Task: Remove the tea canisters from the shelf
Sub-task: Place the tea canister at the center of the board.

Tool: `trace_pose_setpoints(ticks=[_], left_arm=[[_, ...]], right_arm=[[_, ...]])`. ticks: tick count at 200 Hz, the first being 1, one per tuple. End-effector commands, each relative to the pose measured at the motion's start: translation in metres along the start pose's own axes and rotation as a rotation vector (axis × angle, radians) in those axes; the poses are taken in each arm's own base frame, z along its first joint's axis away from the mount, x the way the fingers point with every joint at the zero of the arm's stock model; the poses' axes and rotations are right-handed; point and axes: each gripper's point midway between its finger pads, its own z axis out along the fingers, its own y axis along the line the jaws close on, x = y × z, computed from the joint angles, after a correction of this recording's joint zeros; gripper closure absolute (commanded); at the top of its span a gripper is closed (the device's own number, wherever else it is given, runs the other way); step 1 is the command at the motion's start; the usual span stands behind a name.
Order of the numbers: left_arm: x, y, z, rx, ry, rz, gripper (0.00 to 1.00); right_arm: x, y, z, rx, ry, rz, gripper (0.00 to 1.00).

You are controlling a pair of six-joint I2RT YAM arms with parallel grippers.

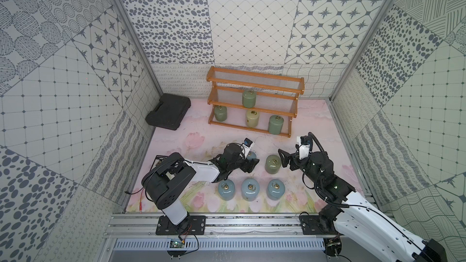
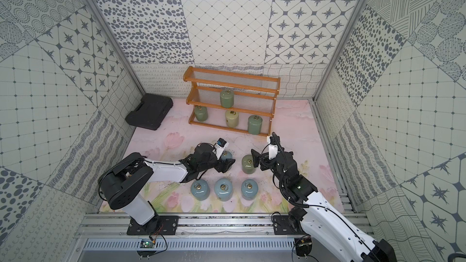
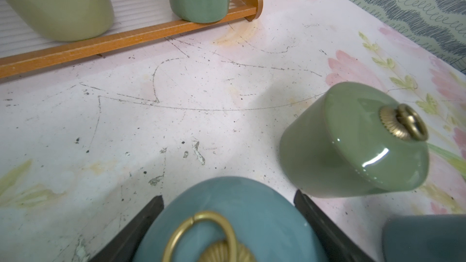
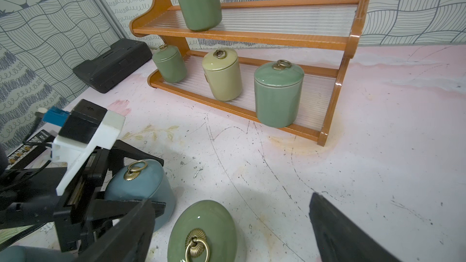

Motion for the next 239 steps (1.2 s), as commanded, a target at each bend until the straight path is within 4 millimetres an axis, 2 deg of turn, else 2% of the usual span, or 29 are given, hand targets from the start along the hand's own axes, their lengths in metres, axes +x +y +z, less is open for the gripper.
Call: trace_pose_setpoints(ticks=[1, 58, 142, 239], left_arm=[[-0.01, -0.01, -0.003, 0.036, -0.041, -0.002, 0.17], [-0.006, -0.011, -0.003, 0.032, -0.033, -0.016, 0.14], [-0.011, -0.013, -0.01, 0.023, -0.028, -0.014, 0.1], [-0.034, -0.013, -0.026, -0.009, -0.061, -0.004, 0.04]], right_arm=[[-0.017, 0.001, -0.004, 0.001, -0.057, 0.001, 0.01], [-0.015, -0.001, -0.005, 0.006, -0.055, 0.004, 0.01], [-0.017, 0.0, -0.004, 0.005, -0.066, 0.005, 0.0], [-0.02, 0.0, -0.006, 0.003, -0.076, -0.003, 0.01]])
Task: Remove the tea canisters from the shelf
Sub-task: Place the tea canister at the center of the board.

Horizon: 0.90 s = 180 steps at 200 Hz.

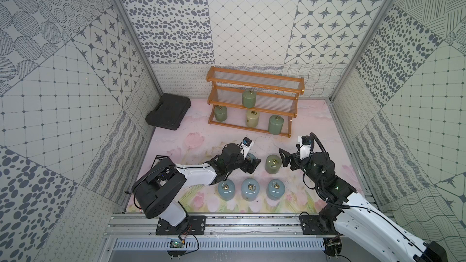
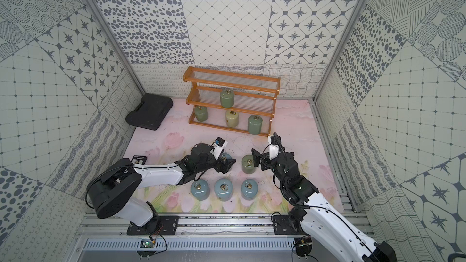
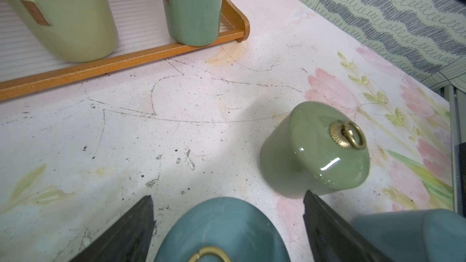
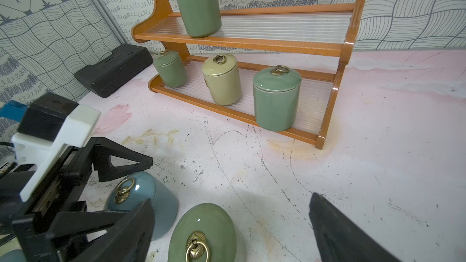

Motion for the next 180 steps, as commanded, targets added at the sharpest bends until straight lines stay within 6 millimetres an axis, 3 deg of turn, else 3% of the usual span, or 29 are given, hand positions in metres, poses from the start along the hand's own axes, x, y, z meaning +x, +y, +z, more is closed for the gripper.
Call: trace_pose_setpoints(ticks=[1, 67, 92, 114, 143, 180], left_arm=[[-0.012, -0.001, -0.005, -0.017, -0.008, 0.007, 0.04], [-0.039, 0.003, -0.023, -0.071, -0.048, 0.062, 0.0], [-0.055, 0.013, -0.031, -0.137, -0.034, 0.103, 0.0], [-0.07, 0.027, -0.037, -0.168, -0.045, 0.096, 0.0], [-0.101, 0.061, -0.042, -0.218, -0.078, 0.076, 0.0], [-0.145, 0.094, -0.033, -0.269, -0.114, 0.116, 0.0]], right_arm=[[-0.015, 0.001, -0.003, -0.002, -0.058, -0.005, 0.01], [-0.013, 0.0, -0.003, 0.004, -0.039, -0.014, 0.01], [-0.012, 0.004, -0.003, -0.017, -0.023, -0.009, 0.01], [-0.006, 0.002, -0.002, -0.01, -0.001, -0.007, 0.01], [-0.001, 0.0, 0.0, -0.001, 0.003, 0.007, 0.01], [0.0, 0.001, 0.007, 0.003, 0.011, 0.021, 0.01]])
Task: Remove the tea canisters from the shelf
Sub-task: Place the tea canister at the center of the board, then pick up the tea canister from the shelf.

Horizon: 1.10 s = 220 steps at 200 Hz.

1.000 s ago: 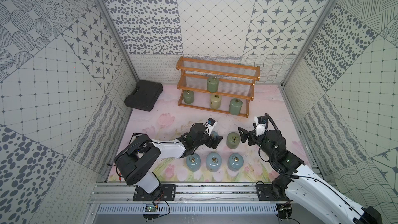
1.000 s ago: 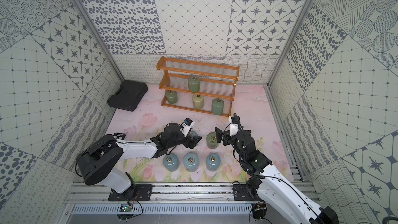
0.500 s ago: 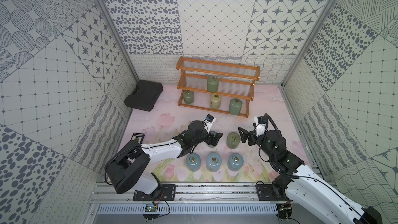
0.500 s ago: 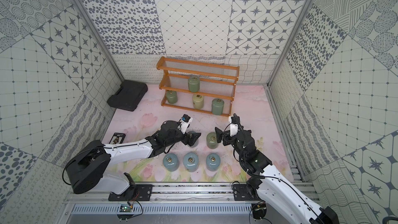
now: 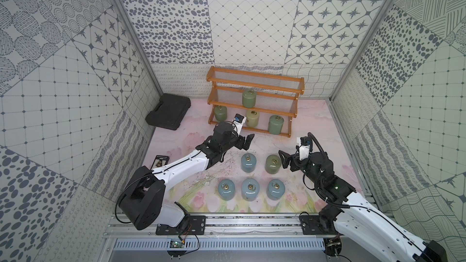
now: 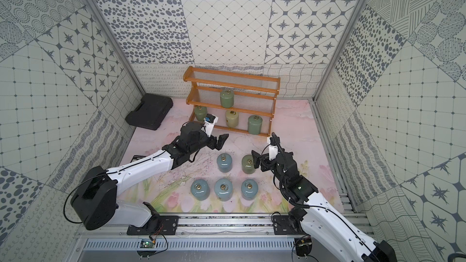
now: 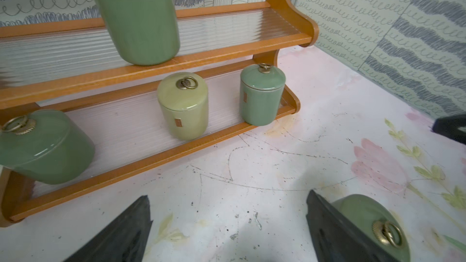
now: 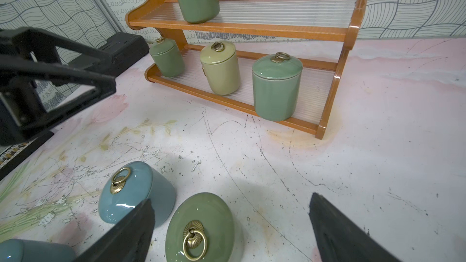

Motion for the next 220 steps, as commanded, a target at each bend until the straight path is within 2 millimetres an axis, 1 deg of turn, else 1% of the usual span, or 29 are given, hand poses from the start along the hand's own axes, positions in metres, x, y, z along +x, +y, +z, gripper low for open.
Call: trace_pose_setpoints(ticks=[1, 16, 60, 82, 108, 135, 153, 182, 220], left_arm=[[-0.023, 0.028, 0.015, -0.041, 0.006, 0.072, 0.0], [-0.038, 0.038, 0.027, -0.041, -0.024, 0.079, 0.0], [-0.072, 0.066, 0.066, -0.055, -0.082, 0.071, 0.0], [-0.089, 0.068, 0.077, -0.04, -0.135, 0.08, 0.0], [-0.103, 0.069, 0.091, -0.018, -0.178, 0.086, 0.0], [-0.107, 0.073, 0.108, -0.012, -0.173, 0.073, 0.0], [-0.112, 0.076, 0.114, -0.017, -0.191, 0.067, 0.0], [-0.11, 0.084, 0.127, -0.026, -0.191, 0.057, 0.0], [-0.115, 0.089, 0.14, -0.026, -0.206, 0.059, 0.0]], right_arm=[[-0.012, 0.002, 0.004, -0.003, -0.037, 0.024, 0.01], [-0.013, 0.003, 0.007, -0.005, -0.036, 0.03, 0.01], [-0.02, 0.004, 0.012, 0.004, -0.045, 0.017, 0.01], [-0.021, 0.004, 0.014, 0.009, -0.042, 0.009, 0.01], [-0.02, 0.003, 0.016, 0.014, -0.041, 0.008, 0.01], [-0.018, 0.002, 0.017, 0.015, -0.034, -0.006, 0.01], [-0.019, 0.002, 0.017, 0.016, -0.036, -0.011, 0.01], [-0.022, 0.001, 0.016, 0.02, -0.043, -0.014, 0.01], [-0.022, -0.001, 0.014, 0.027, -0.045, -0.014, 0.01]])
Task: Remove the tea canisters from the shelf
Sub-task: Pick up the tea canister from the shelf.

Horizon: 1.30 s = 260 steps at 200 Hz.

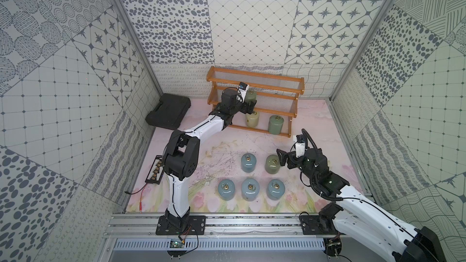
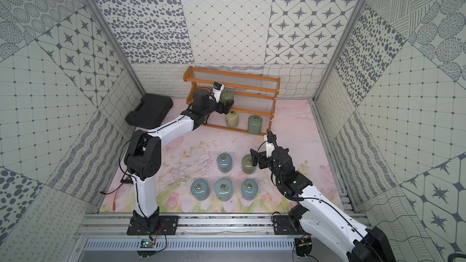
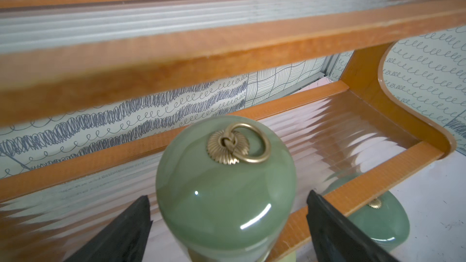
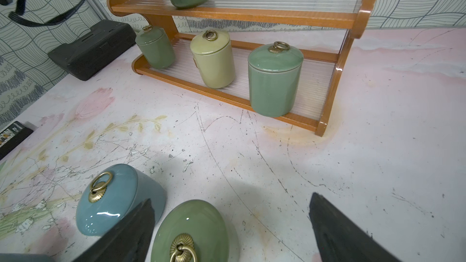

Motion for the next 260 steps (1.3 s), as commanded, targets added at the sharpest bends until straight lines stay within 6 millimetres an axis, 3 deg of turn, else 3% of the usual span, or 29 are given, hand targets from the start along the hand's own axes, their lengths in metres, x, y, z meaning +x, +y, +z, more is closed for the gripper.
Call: trace_pose_setpoints(ticks=[1, 105, 142, 193, 260], left_arm=[[-0.021, 0.002, 0.01, 0.018, -0.079, 0.013, 0.0], [-0.019, 0.009, 0.037, 0.033, -0.089, -0.007, 0.0], [-0.014, 0.006, 0.04, 0.059, -0.08, -0.011, 0.1], [-0.015, 0.007, 0.035, 0.053, -0.08, 0.0, 0.22], [-0.038, -0.007, 0.008, 0.108, -0.111, 0.016, 0.29]], right_arm=[[-0.029, 0.002, -0.006, -0.001, -0.085, -0.003, 0.01], [-0.028, -0.003, -0.012, 0.02, -0.083, -0.004, 0.01], [-0.025, -0.007, -0.016, 0.031, -0.083, 0.001, 0.01], [-0.023, -0.009, -0.019, 0.039, -0.082, 0.001, 0.01], [-0.023, -0.007, -0.018, 0.027, -0.082, 0.006, 0.0]])
